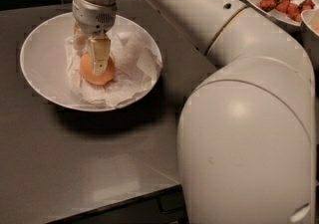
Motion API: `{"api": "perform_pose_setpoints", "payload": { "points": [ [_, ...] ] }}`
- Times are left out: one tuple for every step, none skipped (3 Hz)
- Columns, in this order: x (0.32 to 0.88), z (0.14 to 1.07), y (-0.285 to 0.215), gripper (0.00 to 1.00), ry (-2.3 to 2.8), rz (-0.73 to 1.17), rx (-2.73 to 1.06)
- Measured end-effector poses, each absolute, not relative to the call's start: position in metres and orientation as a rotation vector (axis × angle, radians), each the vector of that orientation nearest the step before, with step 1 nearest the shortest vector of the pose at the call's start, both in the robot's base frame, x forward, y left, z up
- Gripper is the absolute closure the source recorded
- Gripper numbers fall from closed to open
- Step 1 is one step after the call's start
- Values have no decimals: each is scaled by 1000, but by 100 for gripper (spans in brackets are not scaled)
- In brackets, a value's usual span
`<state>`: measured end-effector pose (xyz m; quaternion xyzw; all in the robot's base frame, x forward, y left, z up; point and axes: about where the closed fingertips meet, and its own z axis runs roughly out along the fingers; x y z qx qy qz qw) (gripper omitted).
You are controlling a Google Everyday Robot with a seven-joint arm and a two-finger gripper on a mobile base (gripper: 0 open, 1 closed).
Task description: Pick orange from white bowl
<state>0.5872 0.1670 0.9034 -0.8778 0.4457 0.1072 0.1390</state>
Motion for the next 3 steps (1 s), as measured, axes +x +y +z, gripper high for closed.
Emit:
{"api": "perform_pose_setpoints", "payload": {
  "points": [
    [590,903,170,34,1282,307,-2542],
    [590,903,170,34,1282,307,-2542],
    [587,898,165,34,1290,326,-2524]
  ]
}}
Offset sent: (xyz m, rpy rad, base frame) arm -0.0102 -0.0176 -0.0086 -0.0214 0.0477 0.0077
